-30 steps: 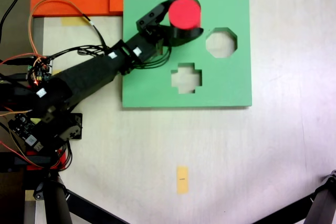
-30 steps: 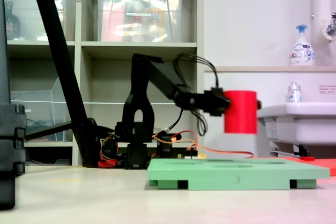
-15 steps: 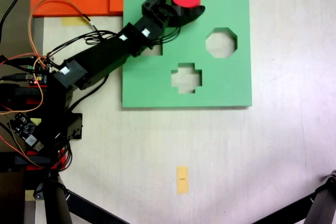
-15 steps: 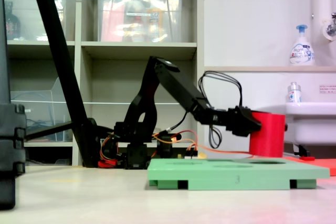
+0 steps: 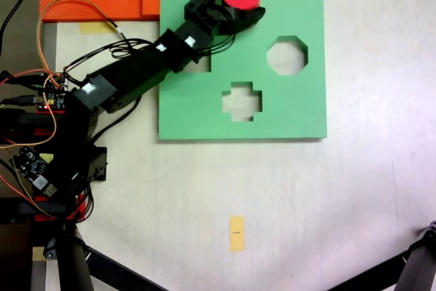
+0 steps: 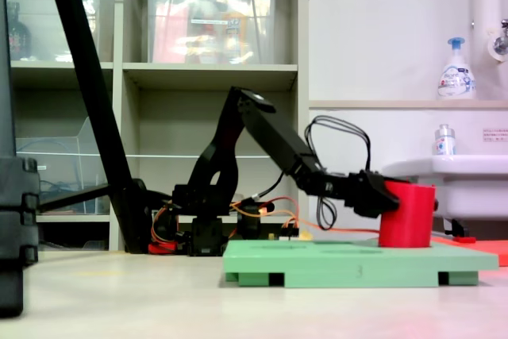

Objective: Put the cylinder block into the corresponding hole

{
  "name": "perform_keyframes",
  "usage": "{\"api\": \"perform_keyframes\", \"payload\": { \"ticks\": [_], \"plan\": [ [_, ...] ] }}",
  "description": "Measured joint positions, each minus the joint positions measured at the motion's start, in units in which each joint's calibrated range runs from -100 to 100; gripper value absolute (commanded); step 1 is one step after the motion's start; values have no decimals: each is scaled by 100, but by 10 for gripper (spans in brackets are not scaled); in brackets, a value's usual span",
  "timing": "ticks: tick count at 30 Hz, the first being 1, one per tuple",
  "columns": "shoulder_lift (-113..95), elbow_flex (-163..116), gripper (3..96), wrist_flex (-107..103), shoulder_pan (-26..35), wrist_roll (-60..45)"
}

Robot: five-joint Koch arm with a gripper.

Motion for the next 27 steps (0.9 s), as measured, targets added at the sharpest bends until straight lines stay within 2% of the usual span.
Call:
{"api": "perform_keyframes", "payload": {
  "ticks": [16, 20, 23, 27],
  "plan": [
    [1040, 20, 404, 607, 15, -24],
    [1040, -78, 554, 666, 15, -24],
    [889, -402, 580, 813, 15, -5],
    [-14, -725, 804, 793, 20, 15]
  ]
}}
